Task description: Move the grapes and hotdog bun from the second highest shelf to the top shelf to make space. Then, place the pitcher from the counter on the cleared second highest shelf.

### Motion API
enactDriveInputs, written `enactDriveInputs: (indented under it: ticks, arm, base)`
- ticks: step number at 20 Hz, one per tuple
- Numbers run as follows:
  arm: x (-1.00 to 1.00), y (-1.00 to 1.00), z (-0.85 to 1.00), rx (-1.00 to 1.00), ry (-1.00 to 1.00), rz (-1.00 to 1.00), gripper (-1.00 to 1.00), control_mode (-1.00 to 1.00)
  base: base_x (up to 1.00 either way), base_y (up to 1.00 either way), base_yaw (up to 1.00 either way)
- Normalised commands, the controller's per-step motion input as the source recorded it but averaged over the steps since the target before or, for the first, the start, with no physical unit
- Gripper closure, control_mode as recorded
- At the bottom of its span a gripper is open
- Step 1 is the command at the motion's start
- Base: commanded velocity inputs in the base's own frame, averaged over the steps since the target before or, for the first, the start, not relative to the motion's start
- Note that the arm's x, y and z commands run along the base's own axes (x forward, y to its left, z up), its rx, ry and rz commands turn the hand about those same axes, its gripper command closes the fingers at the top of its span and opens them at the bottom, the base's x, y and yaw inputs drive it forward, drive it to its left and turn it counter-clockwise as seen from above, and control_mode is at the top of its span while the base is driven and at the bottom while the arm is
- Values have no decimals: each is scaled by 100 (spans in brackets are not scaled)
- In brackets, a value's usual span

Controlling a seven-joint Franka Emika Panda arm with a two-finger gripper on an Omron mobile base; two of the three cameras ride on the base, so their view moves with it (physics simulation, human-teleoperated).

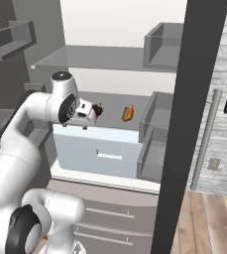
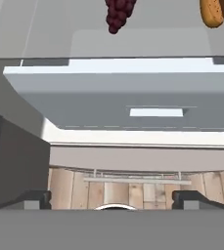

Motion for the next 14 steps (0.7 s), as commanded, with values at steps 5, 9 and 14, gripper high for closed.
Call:
enactDriveInputs:
  ticks: [5,9,14]
  arm:
    - [23,0,0,0,-6,0,-100,-100]
    - [28,-2,-11,0,-10,0,-100,-100]
    - [36,-1,-20,0,-13,0,-100,-100]
  base:
    - [0,0,0]
    - [0,0,0]
    - [0,0,0]
